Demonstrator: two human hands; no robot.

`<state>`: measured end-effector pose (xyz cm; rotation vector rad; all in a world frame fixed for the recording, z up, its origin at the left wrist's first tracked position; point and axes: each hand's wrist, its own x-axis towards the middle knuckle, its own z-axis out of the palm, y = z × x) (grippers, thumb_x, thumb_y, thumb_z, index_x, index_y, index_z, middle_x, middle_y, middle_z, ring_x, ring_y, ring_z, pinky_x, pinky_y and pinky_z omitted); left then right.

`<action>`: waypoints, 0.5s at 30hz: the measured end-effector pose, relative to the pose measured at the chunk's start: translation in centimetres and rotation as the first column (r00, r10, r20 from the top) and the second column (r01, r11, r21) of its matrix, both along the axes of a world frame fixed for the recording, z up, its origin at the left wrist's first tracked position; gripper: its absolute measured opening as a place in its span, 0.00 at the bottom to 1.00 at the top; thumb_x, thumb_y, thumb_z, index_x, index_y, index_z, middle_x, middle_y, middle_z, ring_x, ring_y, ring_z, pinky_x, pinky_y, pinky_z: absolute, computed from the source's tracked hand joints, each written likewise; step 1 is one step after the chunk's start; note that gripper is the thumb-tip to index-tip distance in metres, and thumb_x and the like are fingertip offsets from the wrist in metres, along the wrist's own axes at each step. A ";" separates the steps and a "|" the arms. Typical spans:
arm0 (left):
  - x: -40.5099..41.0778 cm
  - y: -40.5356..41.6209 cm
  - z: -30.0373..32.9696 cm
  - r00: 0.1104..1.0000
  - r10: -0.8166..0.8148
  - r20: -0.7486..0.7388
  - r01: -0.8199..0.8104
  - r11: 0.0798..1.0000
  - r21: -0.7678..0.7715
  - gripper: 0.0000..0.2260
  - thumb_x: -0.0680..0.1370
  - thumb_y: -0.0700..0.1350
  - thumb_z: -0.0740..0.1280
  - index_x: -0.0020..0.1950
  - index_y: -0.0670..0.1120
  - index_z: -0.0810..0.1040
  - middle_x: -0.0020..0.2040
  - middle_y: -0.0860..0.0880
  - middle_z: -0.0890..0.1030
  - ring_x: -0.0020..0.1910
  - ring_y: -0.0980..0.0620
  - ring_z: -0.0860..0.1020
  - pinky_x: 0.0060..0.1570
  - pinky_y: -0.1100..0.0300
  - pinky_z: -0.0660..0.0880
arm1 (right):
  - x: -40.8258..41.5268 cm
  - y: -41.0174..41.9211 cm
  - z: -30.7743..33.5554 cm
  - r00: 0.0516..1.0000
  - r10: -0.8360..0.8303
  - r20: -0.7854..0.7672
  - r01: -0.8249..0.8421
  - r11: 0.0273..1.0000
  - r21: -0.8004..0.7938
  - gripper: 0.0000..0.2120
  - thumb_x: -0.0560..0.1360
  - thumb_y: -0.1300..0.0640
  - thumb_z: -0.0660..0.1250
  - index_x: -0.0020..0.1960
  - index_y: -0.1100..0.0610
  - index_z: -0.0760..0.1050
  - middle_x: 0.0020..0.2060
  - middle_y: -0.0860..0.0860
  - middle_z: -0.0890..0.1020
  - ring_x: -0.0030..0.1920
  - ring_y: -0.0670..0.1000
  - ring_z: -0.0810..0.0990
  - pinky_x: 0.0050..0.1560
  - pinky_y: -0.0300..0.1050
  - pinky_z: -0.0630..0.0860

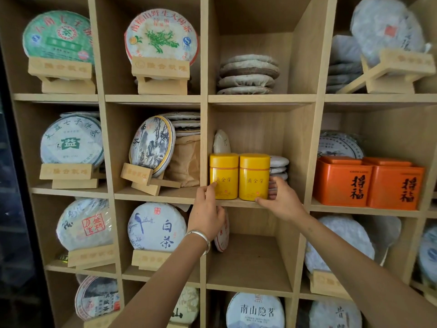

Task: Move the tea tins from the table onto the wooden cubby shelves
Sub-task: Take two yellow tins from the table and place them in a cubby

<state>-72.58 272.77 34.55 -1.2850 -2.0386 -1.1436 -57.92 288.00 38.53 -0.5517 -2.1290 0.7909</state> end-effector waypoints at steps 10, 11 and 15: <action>1.3 -1.0 0.2 0.993 -0.009 -0.121 -0.003 0.995 -0.103 0.18 0.77 0.46 0.61 0.67 0.49 0.68 0.61 0.51 0.71 0.52 0.51 0.76 0.38 0.60 0.73 | 1.6 -0.8 -2.0 0.986 -0.154 -0.063 0.166 0.940 0.299 0.31 0.72 0.55 0.73 0.70 0.59 0.65 0.61 0.53 0.72 0.62 0.49 0.72 0.63 0.45 0.71; 1.4 -1.0 0.3 0.992 -0.020 -0.122 0.006 0.994 -0.109 0.18 0.77 0.46 0.61 0.67 0.49 0.69 0.60 0.51 0.72 0.53 0.51 0.75 0.39 0.60 0.72 | 2.0 -0.9 -2.2 0.985 -0.164 -0.059 0.174 0.927 0.333 0.29 0.72 0.57 0.73 0.70 0.59 0.66 0.62 0.54 0.72 0.63 0.51 0.72 0.63 0.45 0.71; 2.7 -1.0 0.9 0.982 -0.105 -0.157 0.083 0.986 -0.142 0.15 0.76 0.47 0.61 0.63 0.49 0.71 0.58 0.51 0.74 0.54 0.50 0.75 0.42 0.60 0.72 | 4.1 -1.9 -2.2 0.978 -0.210 -0.006 0.195 0.897 0.398 0.21 0.73 0.61 0.70 0.65 0.58 0.71 0.59 0.54 0.73 0.60 0.52 0.74 0.58 0.41 0.70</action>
